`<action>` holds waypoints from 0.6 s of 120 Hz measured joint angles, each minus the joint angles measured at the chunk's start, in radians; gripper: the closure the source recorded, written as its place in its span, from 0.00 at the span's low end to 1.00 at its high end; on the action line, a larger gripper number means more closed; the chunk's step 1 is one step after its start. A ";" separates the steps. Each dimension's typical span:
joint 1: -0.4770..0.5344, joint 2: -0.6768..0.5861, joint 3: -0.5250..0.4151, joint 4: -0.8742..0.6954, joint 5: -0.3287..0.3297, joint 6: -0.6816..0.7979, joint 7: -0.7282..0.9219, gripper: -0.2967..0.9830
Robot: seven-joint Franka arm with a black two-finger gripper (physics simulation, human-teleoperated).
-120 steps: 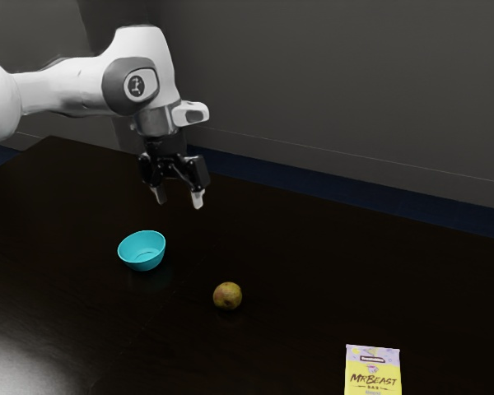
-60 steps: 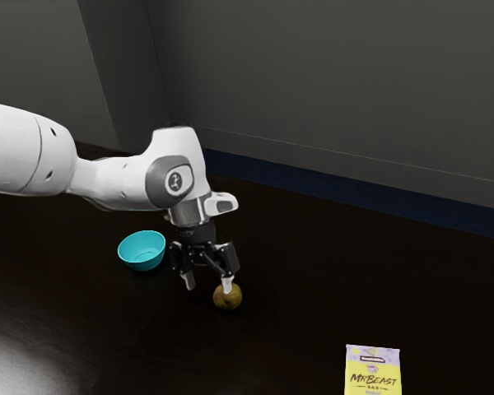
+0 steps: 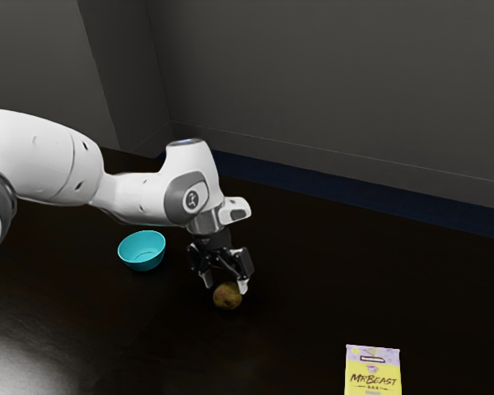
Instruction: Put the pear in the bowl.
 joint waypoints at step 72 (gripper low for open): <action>0.009 0.055 0.002 0.016 -0.004 0.016 0.046 0.41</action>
